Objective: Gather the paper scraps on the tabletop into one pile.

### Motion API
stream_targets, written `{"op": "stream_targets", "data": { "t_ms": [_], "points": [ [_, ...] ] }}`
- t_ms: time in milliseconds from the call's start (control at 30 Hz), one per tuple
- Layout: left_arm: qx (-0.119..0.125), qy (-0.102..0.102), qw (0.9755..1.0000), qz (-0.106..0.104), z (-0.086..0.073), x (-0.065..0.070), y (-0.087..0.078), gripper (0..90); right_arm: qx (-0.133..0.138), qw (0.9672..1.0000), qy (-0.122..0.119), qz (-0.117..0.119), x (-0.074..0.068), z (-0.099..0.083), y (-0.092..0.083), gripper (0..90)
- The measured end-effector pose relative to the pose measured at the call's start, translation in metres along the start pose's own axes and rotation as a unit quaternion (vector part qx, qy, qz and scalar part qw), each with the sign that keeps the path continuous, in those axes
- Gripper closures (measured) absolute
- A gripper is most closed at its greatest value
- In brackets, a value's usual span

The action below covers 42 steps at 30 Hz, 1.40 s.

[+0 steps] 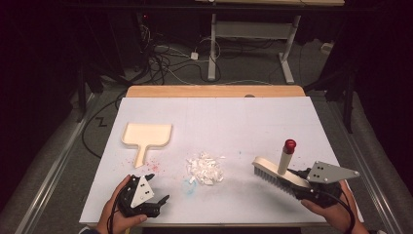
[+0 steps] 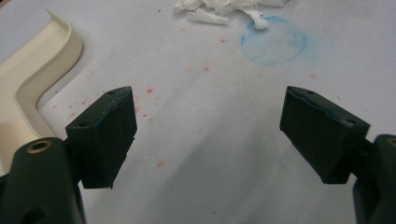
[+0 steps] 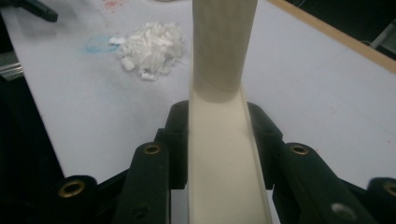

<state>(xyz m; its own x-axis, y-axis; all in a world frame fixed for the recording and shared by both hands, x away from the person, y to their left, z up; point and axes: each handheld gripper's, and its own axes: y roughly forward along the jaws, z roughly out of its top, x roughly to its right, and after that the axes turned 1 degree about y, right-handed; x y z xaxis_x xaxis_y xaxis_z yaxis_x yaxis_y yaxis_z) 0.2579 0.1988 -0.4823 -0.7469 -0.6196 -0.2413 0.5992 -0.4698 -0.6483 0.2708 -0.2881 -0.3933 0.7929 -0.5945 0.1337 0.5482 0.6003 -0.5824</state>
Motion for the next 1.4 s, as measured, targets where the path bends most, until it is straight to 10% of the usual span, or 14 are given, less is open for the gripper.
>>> {"op": "stream_targets", "data": {
  "t_ms": [467,900,1400],
  "points": [
    [-0.006,0.002,1.0000,-0.003,0.001,0.001,0.001,17.7,-0.030,0.9973,0.020,0.064,-0.008,-0.024,-0.003,67.9],
    [-0.011,0.008,0.9999,-0.003,0.001,0.002,0.003,17.7,-0.074,0.9957,0.029,0.046,0.031,-0.021,0.006,66.1],
    [-0.017,0.012,0.9997,-0.010,0.001,0.003,0.006,17.7,-0.151,0.9873,-0.016,0.047,0.075,0.005,0.046,55.2]
  ]
}}
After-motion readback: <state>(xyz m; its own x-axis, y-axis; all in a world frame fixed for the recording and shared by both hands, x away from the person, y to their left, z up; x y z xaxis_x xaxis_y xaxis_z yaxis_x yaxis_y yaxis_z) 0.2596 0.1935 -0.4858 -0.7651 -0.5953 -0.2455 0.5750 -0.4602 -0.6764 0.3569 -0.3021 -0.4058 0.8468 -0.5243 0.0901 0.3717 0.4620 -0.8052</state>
